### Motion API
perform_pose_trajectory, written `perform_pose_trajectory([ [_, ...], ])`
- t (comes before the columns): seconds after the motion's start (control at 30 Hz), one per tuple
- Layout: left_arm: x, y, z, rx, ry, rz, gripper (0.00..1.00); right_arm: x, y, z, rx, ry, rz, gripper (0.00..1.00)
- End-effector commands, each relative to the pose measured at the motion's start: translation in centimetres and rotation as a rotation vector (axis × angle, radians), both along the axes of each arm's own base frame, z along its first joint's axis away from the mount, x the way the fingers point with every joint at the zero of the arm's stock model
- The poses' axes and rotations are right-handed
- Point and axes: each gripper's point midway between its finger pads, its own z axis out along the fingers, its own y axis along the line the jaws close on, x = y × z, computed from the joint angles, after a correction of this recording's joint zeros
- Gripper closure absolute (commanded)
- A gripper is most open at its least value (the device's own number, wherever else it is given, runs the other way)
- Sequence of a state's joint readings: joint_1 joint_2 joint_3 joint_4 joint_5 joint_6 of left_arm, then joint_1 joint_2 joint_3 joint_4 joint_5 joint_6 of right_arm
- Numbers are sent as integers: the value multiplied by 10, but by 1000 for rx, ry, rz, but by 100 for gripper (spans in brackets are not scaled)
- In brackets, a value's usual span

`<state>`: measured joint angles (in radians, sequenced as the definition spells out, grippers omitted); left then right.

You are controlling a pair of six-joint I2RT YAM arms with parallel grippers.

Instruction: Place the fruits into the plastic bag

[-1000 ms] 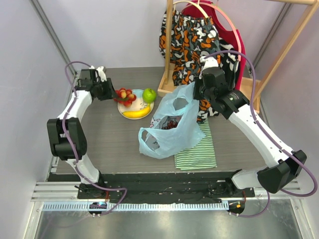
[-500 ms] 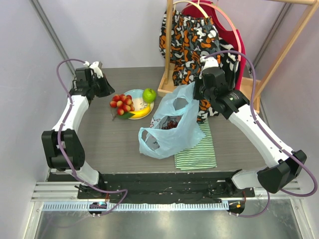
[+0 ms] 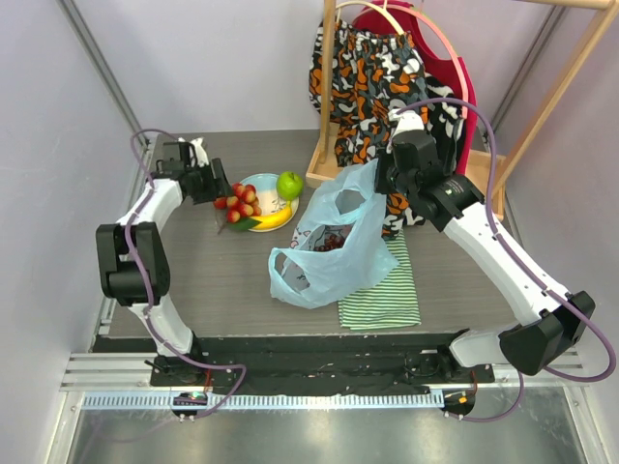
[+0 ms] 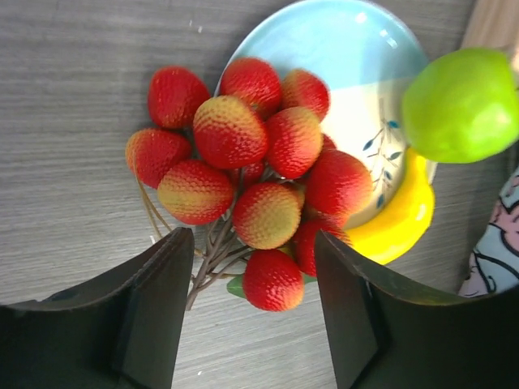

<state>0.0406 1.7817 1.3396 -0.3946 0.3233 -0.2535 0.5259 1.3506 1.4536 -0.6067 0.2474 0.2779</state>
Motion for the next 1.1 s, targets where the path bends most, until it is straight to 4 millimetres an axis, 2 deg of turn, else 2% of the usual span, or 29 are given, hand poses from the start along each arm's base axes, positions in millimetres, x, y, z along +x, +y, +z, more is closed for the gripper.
perform_pose_trajectory([
  [0.0, 14, 4, 5, 18, -19, 2, 34, 6, 2, 13, 29, -42, -4, 99],
  [0.4, 23, -15, -20, -18, 22, -29, 33, 9, 5, 9, 24, -36, 2, 99],
  [0.8, 24, -16, -37, -30, 72, -12, 33, 12, 7, 5, 24, -28, 5, 99],
  [1.0, 24, -22, -45, -65, 88, -27, 42, 13, 7, 4, 19, -28, 6, 99],
  [1.07, 25, -23, -49, -71, 92, -27, 49, 13, 8, 3, 21, -27, 8, 99],
])
